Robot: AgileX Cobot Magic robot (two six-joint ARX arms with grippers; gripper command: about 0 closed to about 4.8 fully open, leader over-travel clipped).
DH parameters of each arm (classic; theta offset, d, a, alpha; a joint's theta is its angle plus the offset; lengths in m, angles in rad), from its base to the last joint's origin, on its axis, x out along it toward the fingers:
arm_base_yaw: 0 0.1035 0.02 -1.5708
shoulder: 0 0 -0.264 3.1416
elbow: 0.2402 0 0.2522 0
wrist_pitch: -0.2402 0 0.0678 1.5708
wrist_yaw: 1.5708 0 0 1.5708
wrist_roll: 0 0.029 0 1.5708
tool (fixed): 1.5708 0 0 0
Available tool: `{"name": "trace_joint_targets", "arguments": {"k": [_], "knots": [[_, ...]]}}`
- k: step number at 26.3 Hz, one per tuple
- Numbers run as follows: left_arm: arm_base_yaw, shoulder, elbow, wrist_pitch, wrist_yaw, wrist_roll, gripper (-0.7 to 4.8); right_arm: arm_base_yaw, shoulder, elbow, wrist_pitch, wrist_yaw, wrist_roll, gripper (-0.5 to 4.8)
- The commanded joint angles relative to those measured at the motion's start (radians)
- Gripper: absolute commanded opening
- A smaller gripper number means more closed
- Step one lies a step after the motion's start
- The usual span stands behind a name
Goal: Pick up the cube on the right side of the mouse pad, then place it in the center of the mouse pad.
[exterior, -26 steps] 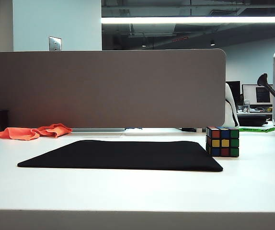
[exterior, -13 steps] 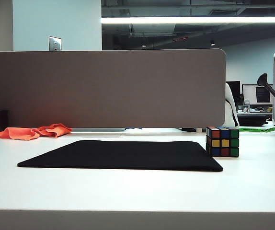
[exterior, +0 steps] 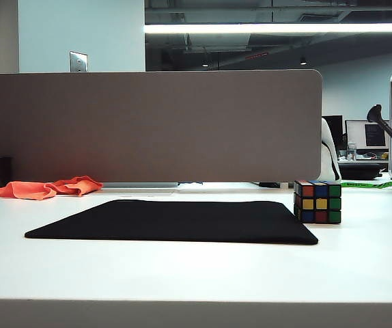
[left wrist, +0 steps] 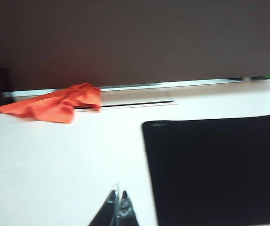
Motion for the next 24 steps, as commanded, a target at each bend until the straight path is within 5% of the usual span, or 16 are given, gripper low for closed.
{"name": "trace_joint_targets", "arguments": {"k": [1,13,17,24], "knots": [[0.000,0.001,0.003,0.010,0.054,0.000,-0.06,0.000,0.065,0.076,-0.029,0.004,-0.045,-0.01],[0.000,0.001,0.004,0.065,0.327,-0.034,-0.06,0.029,0.692,0.552,-0.204,0.041,0.019,0.03],[0.000,0.001,0.004,0.066,0.362,-0.094,-0.06,0.071,0.932,0.747,-0.303,0.089,0.097,0.97],[0.000,0.001,0.004,0.070,0.404,-0.117,-0.06,0.139,1.172,0.953,-0.410,0.096,0.157,1.58]]}}
